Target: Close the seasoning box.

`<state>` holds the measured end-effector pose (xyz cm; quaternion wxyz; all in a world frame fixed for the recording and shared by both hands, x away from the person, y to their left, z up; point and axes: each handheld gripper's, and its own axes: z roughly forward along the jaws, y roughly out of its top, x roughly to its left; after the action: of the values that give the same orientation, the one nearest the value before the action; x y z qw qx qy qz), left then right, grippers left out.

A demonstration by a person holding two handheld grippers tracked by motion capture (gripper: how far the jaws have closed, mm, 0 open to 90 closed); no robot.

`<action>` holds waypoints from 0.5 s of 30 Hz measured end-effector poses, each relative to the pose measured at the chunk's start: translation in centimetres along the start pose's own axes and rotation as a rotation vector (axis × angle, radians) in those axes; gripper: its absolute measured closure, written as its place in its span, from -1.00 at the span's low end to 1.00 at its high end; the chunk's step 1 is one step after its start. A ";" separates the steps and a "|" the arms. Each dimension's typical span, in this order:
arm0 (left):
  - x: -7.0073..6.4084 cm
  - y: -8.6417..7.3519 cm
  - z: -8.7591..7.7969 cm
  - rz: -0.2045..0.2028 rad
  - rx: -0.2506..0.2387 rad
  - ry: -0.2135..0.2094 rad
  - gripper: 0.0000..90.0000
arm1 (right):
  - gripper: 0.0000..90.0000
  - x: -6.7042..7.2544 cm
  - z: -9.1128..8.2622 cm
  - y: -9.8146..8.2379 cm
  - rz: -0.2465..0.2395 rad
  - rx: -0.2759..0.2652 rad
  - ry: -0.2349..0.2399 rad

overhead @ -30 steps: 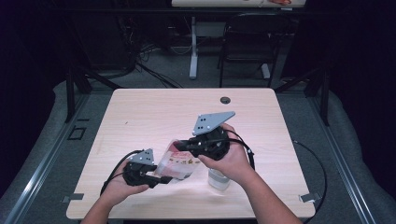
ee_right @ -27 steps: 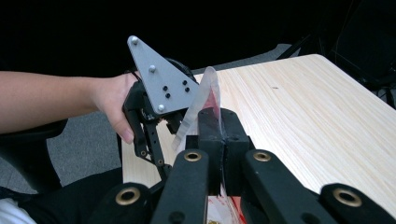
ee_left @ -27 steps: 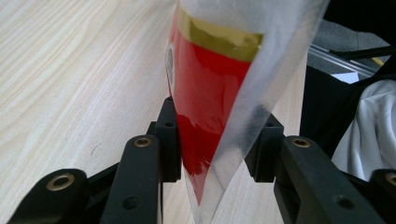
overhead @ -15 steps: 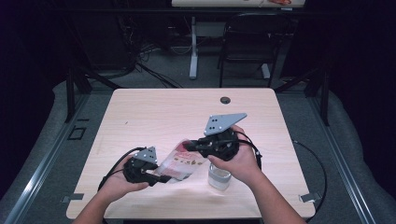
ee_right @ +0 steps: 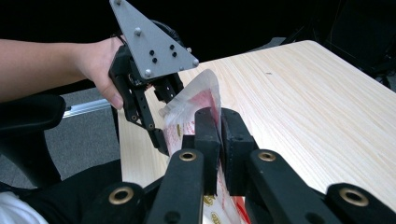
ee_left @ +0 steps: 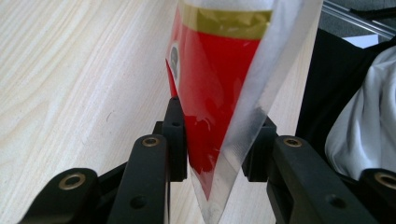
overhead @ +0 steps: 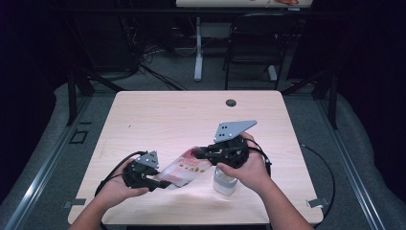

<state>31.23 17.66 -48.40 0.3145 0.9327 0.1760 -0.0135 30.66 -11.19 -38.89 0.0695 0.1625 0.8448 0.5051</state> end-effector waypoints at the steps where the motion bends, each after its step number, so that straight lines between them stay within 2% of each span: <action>1: 0.0 0.0 0.0 -0.001 0.003 0.000 0.53 | 0.93 0.0 0.0 -0.1 0.002 -0.002 0.001; 15: -0.1 0.1 -0.1 -0.002 0.043 0.000 0.54 | 0.91 -0.5 0.0 -1.3 0.029 -0.016 0.005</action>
<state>31.20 17.59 -48.23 0.2945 0.9391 0.1764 -0.0177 30.91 -11.94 -40.08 0.0612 0.1729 0.8384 0.5133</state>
